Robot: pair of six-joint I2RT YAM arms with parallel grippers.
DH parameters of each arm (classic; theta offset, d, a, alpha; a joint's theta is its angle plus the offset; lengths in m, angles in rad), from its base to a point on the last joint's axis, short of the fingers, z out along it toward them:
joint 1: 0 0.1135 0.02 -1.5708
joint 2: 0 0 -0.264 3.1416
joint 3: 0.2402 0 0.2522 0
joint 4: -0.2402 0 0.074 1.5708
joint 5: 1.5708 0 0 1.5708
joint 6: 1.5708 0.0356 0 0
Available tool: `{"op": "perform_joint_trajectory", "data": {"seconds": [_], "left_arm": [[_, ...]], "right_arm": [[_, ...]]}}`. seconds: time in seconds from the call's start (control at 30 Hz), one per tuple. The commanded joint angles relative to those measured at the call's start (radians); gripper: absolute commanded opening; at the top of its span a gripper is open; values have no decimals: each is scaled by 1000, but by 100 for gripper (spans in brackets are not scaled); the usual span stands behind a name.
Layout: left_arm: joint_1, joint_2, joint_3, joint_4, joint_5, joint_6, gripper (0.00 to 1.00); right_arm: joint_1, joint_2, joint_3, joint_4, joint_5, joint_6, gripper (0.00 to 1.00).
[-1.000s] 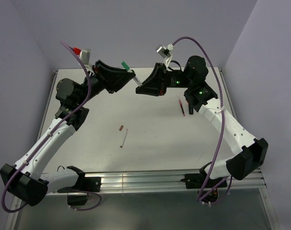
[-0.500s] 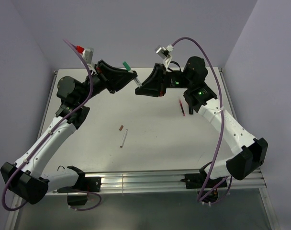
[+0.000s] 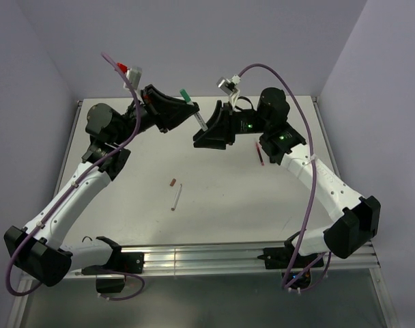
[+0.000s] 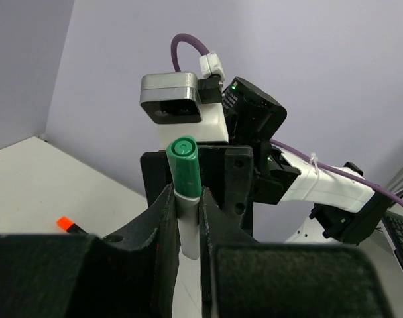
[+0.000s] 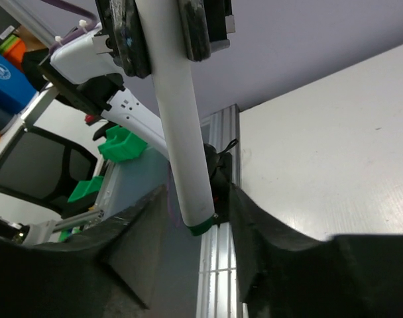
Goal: Insert the pens into the pen caps
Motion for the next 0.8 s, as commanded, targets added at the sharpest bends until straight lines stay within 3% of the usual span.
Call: {"op": "perform_joint_trajectory", "data": {"seconds": [0.0,0.03,0.07,0.23,0.57,0.7,0.77], "left_arm": [[3,2,38,8,40,8,0],[3,2,35,8,43,4,0],[3,1,34,2,49,4,0],[2,-16,21,-16,78,11,0],[3,-22,4,-24,95,10,0],[3,-11,9,-30,104,11,0],[5,-8,14,-35,104,18,0]], "right_arm": [[9,-55,4,-5,-8,-44,53],[8,-57,8,-20,-6,-55,60],[8,-57,22,-39,-3,-84,85],[-4,-57,74,-146,11,-165,86],[-15,-32,126,-157,-40,-127,51],[-15,-35,120,-159,-49,-118,48],[-15,-37,114,-157,-51,-113,41]]}}
